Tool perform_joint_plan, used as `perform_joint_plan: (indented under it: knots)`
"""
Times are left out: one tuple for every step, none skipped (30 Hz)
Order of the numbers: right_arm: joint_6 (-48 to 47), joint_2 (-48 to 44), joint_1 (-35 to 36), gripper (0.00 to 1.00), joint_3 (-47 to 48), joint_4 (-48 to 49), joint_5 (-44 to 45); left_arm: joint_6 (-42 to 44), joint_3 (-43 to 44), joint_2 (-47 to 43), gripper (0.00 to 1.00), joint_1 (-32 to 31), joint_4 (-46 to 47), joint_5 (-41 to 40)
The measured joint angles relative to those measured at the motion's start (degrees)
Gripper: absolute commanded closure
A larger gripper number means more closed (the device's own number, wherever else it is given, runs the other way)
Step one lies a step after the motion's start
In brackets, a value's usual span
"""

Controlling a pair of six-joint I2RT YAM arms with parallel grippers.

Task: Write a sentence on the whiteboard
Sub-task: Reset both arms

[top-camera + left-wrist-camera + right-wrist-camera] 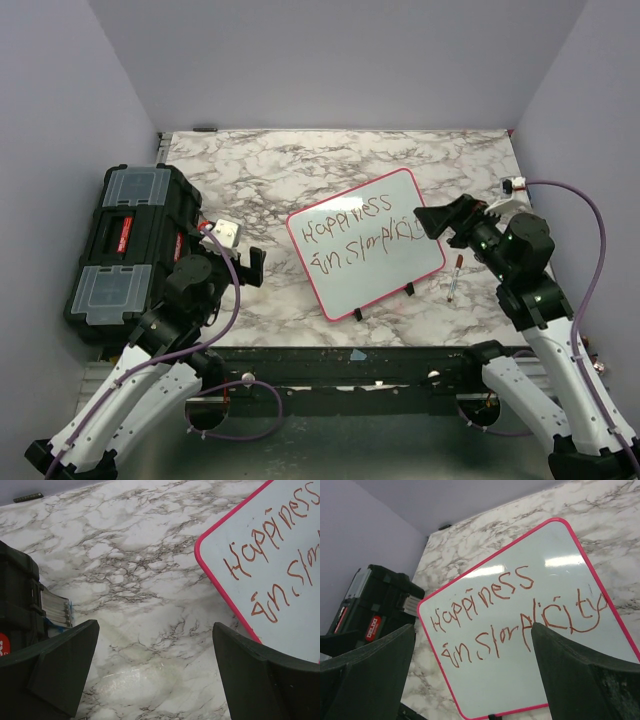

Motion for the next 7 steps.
perform_joint_plan:
  knots:
    - [-0.09, -0.02, 0.0, 0.0, 0.0, 0.07, -0.74, 0.0, 0.0, 0.0, 0.01, 0.0, 0.0, 0.0]
    - [-0.17, -0.09, 0.0, 0.0, 0.0, 0.11, -1.29, 0.0, 0.0, 0.0, 0.01, 0.0, 0.0, 0.0]
    - [-0.37, -0.17, 0.0, 0.0, 0.0, 0.15, -1.88, 0.0, 0.0, 0.0, 0.02, 0.0, 0.0, 0.0]
    - [-0.66, -0.2, 0.0, 0.0, 0.0, 0.17, -2.45, 0.0, 0.0, 0.0, 0.02, 0.0, 0.0, 0.0]
    - [-1.11, -0.2, 0.0, 0.0, 0.0, 0.22, -2.93, 0.0, 0.0, 0.0, 0.02, 0.0, 0.0, 0.0]
    - [-1.53, -0.2, 0.0, 0.0, 0.0, 0.24, -3.32, -0.02, 0.0, 0.0, 0.01, 0.0, 0.0, 0.0]
    - [-1.99, -0.2, 0.0, 0.0, 0.0, 0.33, -3.61, -0.02, 0.0, 0.0, 0.01, 0.02, 0.0, 0.0]
